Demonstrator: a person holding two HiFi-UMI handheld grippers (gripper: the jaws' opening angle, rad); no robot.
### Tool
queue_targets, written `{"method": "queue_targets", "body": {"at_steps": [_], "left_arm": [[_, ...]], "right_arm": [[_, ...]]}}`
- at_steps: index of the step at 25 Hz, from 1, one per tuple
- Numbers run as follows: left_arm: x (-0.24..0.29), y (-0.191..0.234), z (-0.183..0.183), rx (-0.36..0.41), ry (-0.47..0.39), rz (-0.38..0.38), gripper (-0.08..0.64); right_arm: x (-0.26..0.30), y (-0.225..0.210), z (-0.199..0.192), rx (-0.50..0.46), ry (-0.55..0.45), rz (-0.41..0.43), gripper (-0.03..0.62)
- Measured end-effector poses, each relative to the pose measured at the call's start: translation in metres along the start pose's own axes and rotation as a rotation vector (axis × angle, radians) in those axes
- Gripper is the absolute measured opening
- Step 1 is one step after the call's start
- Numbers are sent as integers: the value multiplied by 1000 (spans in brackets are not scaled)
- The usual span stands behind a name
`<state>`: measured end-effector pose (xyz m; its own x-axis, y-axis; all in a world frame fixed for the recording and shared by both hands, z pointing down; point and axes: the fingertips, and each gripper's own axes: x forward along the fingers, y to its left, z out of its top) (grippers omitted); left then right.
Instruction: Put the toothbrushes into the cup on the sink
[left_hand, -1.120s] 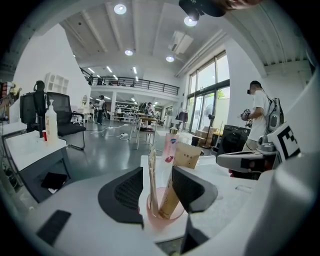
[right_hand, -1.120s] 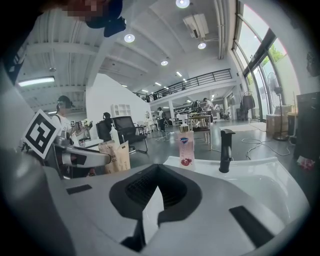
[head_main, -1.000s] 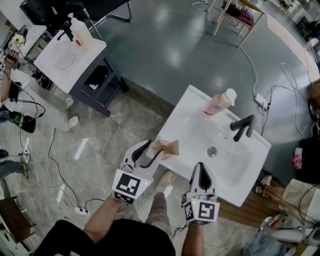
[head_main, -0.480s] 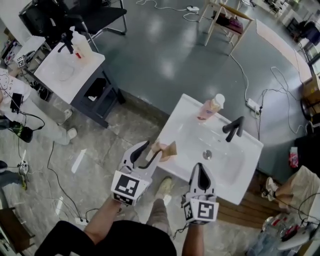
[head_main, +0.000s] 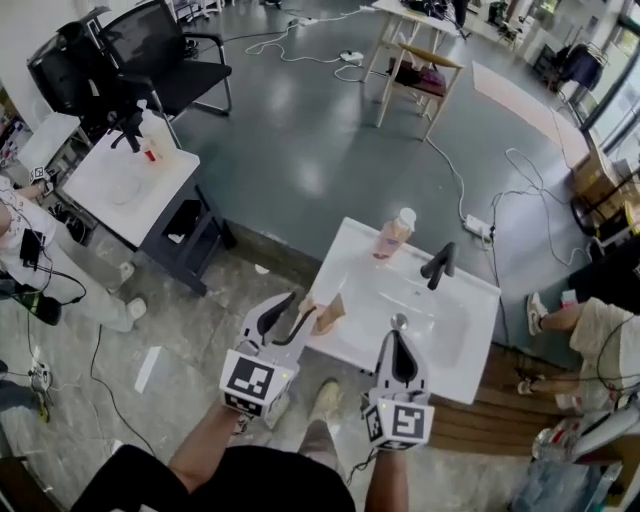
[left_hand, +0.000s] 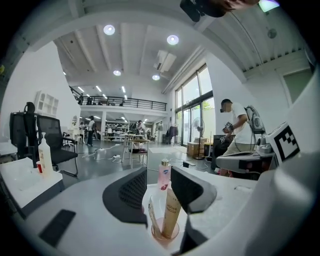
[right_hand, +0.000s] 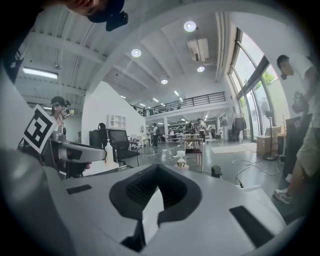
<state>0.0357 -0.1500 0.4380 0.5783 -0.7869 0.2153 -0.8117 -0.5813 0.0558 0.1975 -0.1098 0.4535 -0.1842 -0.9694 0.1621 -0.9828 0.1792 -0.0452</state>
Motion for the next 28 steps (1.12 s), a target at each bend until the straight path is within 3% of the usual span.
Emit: {"method": "queue_targets", "body": {"at_steps": [14, 28], "left_arm": [[-53, 2, 25, 63, -61, -114, 88], [-87, 20, 25, 89, -81, -146, 11]], "right_arm": [[-44, 42, 36, -32, -103, -123, -2], [-68, 81, 39, -35, -135, -181, -2]]}}
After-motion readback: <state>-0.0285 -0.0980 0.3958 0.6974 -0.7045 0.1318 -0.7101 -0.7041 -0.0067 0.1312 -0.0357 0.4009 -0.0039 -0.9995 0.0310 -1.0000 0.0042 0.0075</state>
